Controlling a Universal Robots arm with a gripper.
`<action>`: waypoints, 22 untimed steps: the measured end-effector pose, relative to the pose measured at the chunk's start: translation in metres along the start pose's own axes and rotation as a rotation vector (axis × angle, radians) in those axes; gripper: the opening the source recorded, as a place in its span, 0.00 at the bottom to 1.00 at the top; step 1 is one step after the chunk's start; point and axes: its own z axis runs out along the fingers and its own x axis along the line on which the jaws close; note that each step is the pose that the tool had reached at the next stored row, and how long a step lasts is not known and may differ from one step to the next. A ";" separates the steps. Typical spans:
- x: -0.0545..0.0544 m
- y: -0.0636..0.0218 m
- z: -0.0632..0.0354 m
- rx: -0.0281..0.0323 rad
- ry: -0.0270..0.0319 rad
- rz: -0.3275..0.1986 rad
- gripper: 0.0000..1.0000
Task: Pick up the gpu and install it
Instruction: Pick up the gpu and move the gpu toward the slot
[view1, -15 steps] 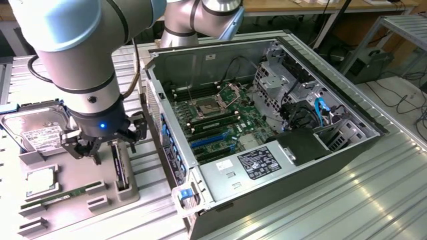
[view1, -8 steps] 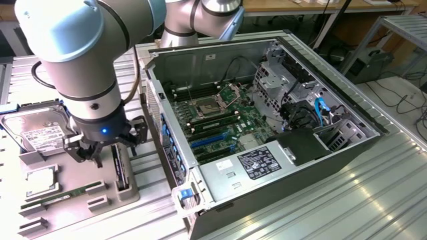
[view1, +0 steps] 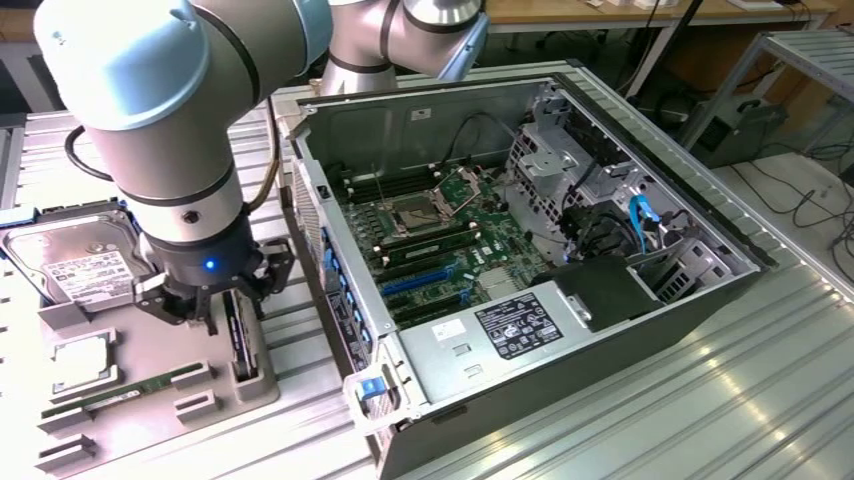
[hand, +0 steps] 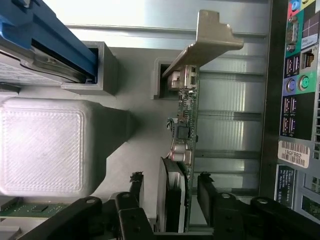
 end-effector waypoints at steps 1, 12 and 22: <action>0.000 -0.0003 0.0004 -0.0002 -0.0002 0.000 0.53; 0.000 -0.0028 0.0021 0.0002 -0.0002 0.009 0.33; 0.000 -0.0028 0.0014 0.0001 -0.0002 0.009 0.28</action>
